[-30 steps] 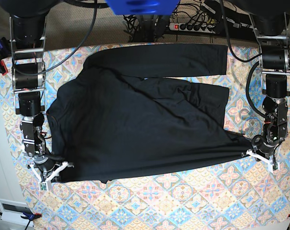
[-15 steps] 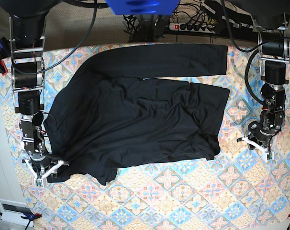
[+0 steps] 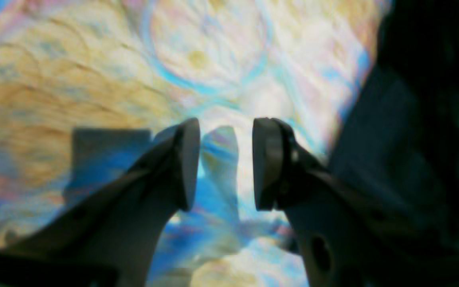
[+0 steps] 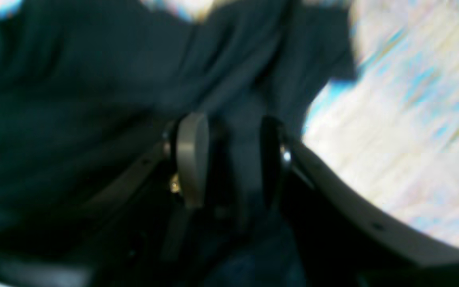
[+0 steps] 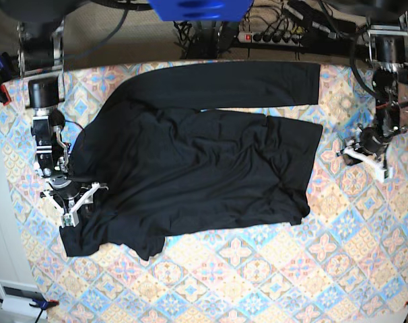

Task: Layout the t-shirt on the table in an organized manner, then fold the t-shirt properly
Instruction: 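Pull the hem corners apart with both grippers, stretching the shirt, then release with the left gripper and regrasp the shirt side edge, then drag the side edge outward with the left gripper, squaring the body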

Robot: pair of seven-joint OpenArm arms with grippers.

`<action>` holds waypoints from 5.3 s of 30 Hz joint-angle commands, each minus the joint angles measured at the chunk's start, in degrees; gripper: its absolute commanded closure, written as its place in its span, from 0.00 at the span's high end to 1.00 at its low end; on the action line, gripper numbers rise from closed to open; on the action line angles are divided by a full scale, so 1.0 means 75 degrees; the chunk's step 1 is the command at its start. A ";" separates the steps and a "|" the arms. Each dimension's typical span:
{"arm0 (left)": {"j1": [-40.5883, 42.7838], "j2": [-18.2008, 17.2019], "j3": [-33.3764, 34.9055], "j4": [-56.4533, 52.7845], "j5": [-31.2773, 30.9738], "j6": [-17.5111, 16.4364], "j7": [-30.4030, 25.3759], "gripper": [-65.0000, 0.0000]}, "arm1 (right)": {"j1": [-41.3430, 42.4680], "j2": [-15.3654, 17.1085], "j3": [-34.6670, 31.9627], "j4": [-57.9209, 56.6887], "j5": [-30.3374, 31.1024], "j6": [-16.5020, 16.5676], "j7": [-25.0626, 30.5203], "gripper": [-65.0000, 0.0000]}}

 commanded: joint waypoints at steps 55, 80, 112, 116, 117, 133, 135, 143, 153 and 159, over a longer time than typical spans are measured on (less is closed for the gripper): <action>0.3113 -0.0051 -0.3467 0.0742 0.1399 -0.0525 0.0320 0.03 | -0.2684 0.0162 -0.0676 0.3769 0.0053 -0.0069 -0.0868 0.33; 0.0851 -0.0320 -0.3420 0.0754 -0.0078 -0.0525 0.0425 0.33 | -0.2954 -0.1057 0.1820 0.2761 0.0065 -0.0057 -0.1970 0.47; -0.1939 0.0758 0.1116 -0.0618 0.4224 -0.0513 -0.0196 0.33 | -0.2426 -0.1022 0.1820 0.2128 0.0053 -0.0046 -0.1841 0.45; -0.1927 0.0758 0.1127 -0.0653 0.4248 -0.0525 -0.0184 0.33 | -0.2426 -0.1022 0.1809 0.2163 0.0053 -0.0046 -0.1853 0.45; -0.1927 0.0758 0.1139 -0.0700 0.4248 -0.0525 -0.0184 0.33 | -0.2426 -0.1022 0.1809 0.2163 0.0053 -0.0046 -0.1853 0.45; -0.1904 0.0160 0.1878 -0.0536 0.3415 -0.0947 0.0109 0.42 | -0.2414 -0.1045 0.1809 0.2163 0.0053 -0.0046 -0.1841 0.45; -0.1904 0.0172 0.1889 -0.0618 0.3462 -0.0947 0.0109 0.44 | -0.2414 -0.1045 0.1797 0.2163 0.0053 -0.0046 -0.1841 0.45; -0.1962 0.0231 0.2792 -0.1098 0.3439 -0.0947 0.0085 0.39 | -0.2414 -0.1045 0.1762 0.2163 0.0053 -0.0046 -0.1853 0.45; -0.2291 0.0242 0.1081 -0.1309 0.3427 -0.0876 -0.0923 0.02 | -0.2414 -0.1045 0.1762 0.2175 0.0053 -0.0046 -0.1853 0.45; -0.3052 0.0242 0.0272 -0.2083 0.3439 -0.0876 -0.0946 0.00 | -0.2414 -0.1045 0.1750 0.2163 0.0053 -0.0046 -0.1865 0.45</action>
